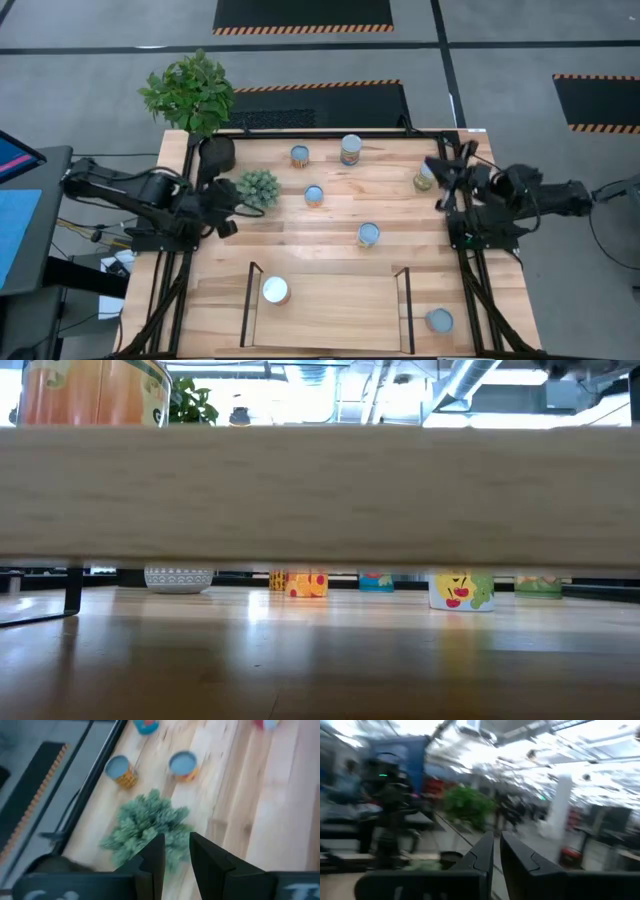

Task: Pick and place cans onto a shelf
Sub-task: Put the canned tomatoes on the shelf

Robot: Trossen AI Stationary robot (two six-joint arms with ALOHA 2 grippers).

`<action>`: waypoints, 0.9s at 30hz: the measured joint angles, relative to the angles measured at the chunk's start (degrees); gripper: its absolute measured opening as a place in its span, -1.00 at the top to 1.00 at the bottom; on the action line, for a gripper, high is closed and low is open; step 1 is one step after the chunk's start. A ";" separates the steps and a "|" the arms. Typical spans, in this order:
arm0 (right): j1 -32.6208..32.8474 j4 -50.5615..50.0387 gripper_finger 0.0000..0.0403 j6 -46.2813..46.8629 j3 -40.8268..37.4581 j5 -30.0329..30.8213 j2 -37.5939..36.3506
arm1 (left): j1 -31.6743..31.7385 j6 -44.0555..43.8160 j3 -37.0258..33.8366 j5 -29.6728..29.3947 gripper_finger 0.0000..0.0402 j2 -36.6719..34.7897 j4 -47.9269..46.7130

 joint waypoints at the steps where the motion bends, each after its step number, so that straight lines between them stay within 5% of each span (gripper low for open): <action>1: -1.34 -2.19 0.71 0.36 3.73 0.87 3.31 | 0.01 0.03 -1.92 0.02 0.60 -1.60 1.90; 10: -23.65 -42.12 0.71 10.56 41.70 2.24 36.66 | 0.01 -1.44 -12.58 1.41 0.60 -7.25 9.66; 13: -33.80 -54.88 0.71 13.32 53.40 -4.89 48.70 | 0.01 -1.50 -14.52 1.71 0.60 -7.03 11.94; 17: -44.42 -64.01 0.71 13.01 65.21 -21.81 64.47 | 0.01 -1.58 -15.88 1.77 0.60 -6.14 13.12; 21: -48.58 -69.10 0.71 12.04 74.52 -30.44 78.25 | 0.01 -2.01 -15.88 1.76 0.60 -5.17 13.42; 27: -48.36 -79.67 0.71 12.30 90.68 -30.99 94.08 | 0.00 -3.79 -15.82 3.26 0.60 -4.48 14.11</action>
